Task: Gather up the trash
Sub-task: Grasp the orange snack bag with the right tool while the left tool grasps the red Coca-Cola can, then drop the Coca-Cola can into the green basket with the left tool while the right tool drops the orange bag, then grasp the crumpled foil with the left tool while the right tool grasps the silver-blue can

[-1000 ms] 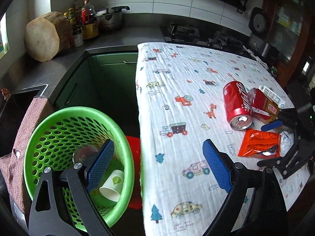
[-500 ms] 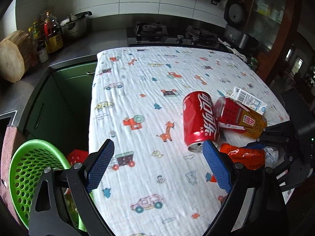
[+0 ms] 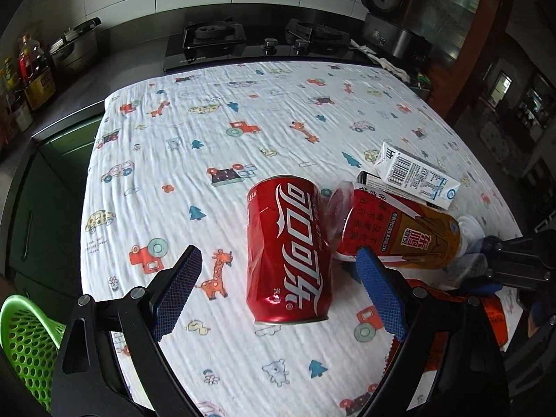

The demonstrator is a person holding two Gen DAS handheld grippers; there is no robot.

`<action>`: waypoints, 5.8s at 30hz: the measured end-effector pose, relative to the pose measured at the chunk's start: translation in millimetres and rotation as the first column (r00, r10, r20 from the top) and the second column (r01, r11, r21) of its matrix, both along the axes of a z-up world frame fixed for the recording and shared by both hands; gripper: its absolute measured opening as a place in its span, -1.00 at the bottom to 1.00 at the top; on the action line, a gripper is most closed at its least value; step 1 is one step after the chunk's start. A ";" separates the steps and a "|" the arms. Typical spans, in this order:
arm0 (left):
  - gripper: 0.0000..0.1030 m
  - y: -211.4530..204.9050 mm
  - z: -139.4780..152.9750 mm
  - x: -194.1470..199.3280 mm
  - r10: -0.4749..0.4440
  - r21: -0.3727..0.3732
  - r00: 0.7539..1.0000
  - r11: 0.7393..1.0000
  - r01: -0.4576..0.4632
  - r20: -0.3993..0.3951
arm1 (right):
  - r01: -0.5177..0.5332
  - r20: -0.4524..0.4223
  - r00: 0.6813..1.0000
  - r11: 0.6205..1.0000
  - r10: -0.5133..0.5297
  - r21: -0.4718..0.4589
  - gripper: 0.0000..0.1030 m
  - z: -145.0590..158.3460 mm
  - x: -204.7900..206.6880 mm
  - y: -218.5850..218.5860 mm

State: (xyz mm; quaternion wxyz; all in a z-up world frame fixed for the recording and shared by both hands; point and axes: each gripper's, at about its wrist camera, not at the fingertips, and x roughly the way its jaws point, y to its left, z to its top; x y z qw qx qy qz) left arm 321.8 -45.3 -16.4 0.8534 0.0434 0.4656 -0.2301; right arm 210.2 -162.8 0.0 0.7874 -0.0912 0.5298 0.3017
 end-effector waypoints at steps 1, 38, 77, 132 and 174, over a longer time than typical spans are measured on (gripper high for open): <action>0.67 -2.9 -2.9 3.1 -0.002 0.001 1.000 1.000 0.002 -0.010 | 0.003 0.000 1.000 1.000 -0.003 0.002 -0.03 0.1 -1.3 -2.1; 0.20 179.5 33.7 -60.1 0.306 -0.074 0.948 0.951 -0.301 0.088 | -0.032 0.039 0.999 0.996 0.029 0.087 -0.03 23.3 -3.3 58.0; 0.45 394.3 -29.6 -151.7 0.712 -0.043 0.701 0.700 -0.713 -0.033 | -0.224 -0.018 0.972 0.953 0.233 0.205 -0.02 -6.3 47.2 323.4; 0.63 202.1 -1.5 -151.5 0.422 -0.078 0.906 0.905 -0.418 0.034 | 0.102 0.141 0.986 0.991 -0.089 -0.085 0.79 14.4 -23.9 -37.0; 0.65 12.4 -19.8 -132.2 0.036 -0.129 0.998 0.991 -0.044 -0.060 | -0.052 0.104 0.990 0.942 0.091 -0.332 0.49 -61.6 -63.7 -60.3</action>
